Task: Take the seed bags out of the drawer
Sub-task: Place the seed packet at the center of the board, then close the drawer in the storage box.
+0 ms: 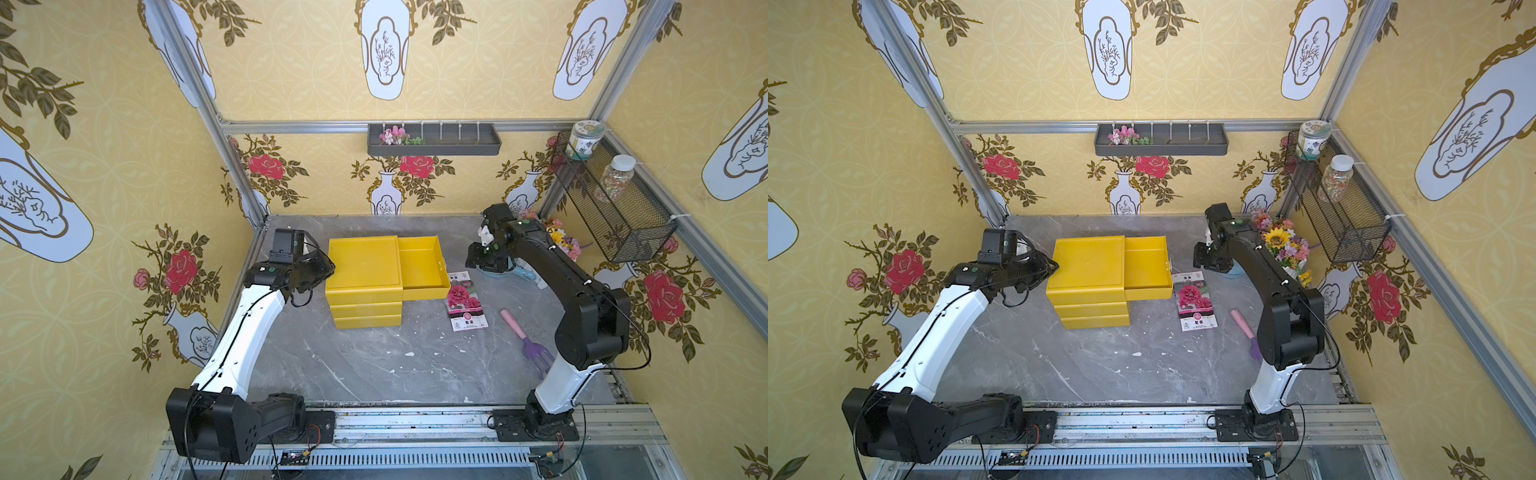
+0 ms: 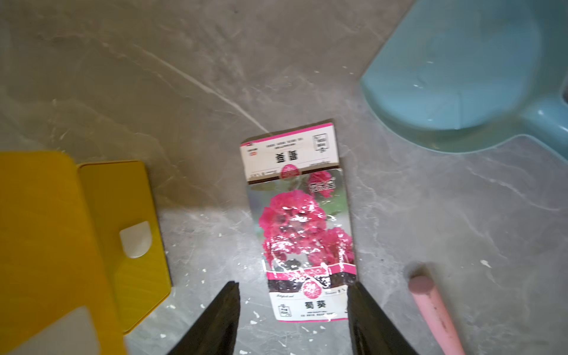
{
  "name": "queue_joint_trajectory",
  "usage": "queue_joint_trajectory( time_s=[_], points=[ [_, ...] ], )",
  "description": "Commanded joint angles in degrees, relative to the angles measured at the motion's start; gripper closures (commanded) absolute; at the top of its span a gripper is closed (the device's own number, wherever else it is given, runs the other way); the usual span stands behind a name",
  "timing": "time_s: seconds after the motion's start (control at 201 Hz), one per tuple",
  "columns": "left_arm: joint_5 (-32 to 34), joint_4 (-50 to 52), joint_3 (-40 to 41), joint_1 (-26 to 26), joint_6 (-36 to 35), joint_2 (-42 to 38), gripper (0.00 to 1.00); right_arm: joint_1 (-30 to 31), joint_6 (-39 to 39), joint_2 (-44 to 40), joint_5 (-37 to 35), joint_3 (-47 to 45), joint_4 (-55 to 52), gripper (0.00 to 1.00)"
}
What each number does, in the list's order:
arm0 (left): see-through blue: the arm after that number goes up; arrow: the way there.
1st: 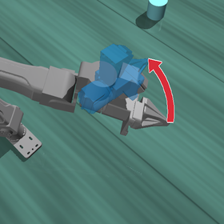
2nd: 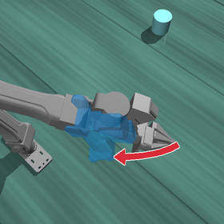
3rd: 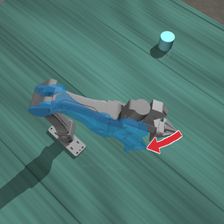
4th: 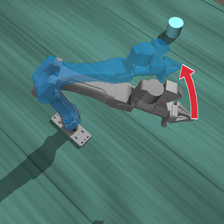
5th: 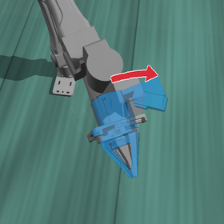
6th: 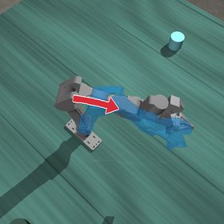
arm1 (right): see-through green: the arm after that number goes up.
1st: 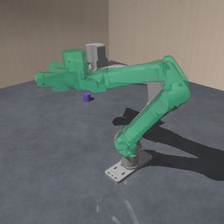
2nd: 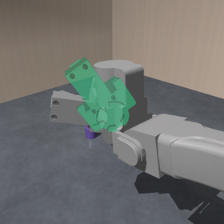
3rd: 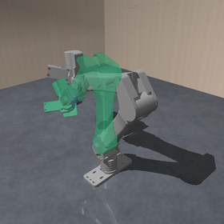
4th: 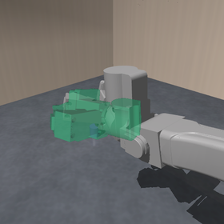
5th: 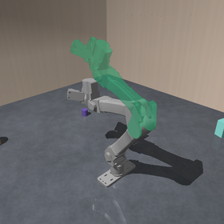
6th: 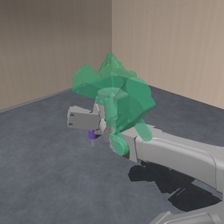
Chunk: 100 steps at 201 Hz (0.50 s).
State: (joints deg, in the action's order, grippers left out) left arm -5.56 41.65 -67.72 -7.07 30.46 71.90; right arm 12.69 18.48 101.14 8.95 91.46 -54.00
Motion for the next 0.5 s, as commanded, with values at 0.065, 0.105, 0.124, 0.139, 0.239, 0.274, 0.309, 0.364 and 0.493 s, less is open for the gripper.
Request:
queue_joint_trajectory(
  time_s=[0.065, 0.105, 0.124, 0.139, 0.239, 0.274, 0.309, 0.364, 0.493],
  points=[
    [1.0, 2.6, 0.0, 0.1, 0.0, 0.4, 0.57, 3.1, 4.3, -0.2, 4.2, 1.9, 1.1, 0.38],
    [1.0, 2.6, -0.1, 0.0, 0.0, 0.5, 0.57, 3.5, 4.8, -0.2, 4.9, 2.2, 1.3, 0.38],
    [1.0, 2.6, -0.2, 0.0, 0.0, 0.5, 0.57, 3.8, 5.1, 0.0, 5.1, 2.5, 1.5, 0.38],
    [0.9, 2.6, -0.1, 0.0, 0.0, 0.5, 0.57, 4.0, 5.2, 0.1, 5.3, 2.8, 1.5, 0.38],
    [0.8, 2.5, -0.2, 0.0, 0.0, 0.6, 0.57, 5.3, 5.9, 0.6, 6.2, 4.0, 1.6, 0.38],
    [0.7, 2.5, -0.2, 0.0, 0.0, 0.6, 0.57, 5.6, 6.2, 1.0, 6.4, 4.4, 1.7, 0.38],
    [0.7, 2.4, -0.3, 0.0, 0.0, 0.6, 0.57, 5.9, 6.4, 1.2, 6.9, 4.8, 1.8, 0.38],
    [0.6, 2.4, -0.3, 0.0, -0.1, 0.7, 0.57, 6.3, 7.0, 1.6, 7.9, 4.9, 2.3, 0.38],
    [0.3, 2.3, -0.4, 0.0, -0.2, 0.9, 0.57, 8.2, 8.9, 2.2, 10.4, 4.7, 4.1, 0.38]
  ],
)
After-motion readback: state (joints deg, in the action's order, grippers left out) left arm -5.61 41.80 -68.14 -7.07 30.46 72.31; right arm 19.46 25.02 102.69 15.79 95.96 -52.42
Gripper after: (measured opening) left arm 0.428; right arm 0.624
